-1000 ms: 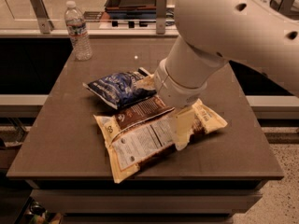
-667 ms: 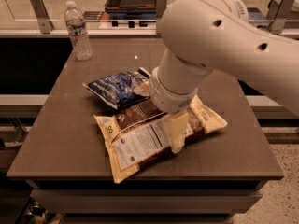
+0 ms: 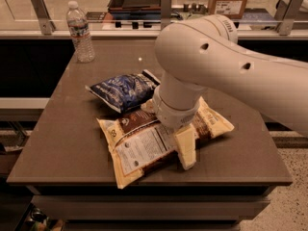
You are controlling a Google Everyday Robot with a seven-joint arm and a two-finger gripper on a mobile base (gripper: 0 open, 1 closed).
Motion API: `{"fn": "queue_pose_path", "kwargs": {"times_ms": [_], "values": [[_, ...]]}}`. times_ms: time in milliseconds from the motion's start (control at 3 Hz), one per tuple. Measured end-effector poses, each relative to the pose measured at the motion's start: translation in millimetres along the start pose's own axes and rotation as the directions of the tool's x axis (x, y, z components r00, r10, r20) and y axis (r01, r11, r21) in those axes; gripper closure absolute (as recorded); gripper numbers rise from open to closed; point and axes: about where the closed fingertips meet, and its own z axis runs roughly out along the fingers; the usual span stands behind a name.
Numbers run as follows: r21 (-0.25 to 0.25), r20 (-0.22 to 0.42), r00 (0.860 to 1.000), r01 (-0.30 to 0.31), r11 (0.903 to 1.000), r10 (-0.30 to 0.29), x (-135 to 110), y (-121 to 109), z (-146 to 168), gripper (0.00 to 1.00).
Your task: Move brown chip bag near water bottle
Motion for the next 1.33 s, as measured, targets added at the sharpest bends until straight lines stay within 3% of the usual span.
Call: {"fn": "queue_pose_path", "kwargs": {"times_ms": [333, 1333], "values": [[0.0, 0.0, 1.0, 0.0, 1.0, 0.0, -0.4, -0.8, -4.1, 0.16], [0.002, -0.002, 1.0, 0.001, 1.0, -0.001, -2.1, -3.0, -18.3, 0.88]]}}
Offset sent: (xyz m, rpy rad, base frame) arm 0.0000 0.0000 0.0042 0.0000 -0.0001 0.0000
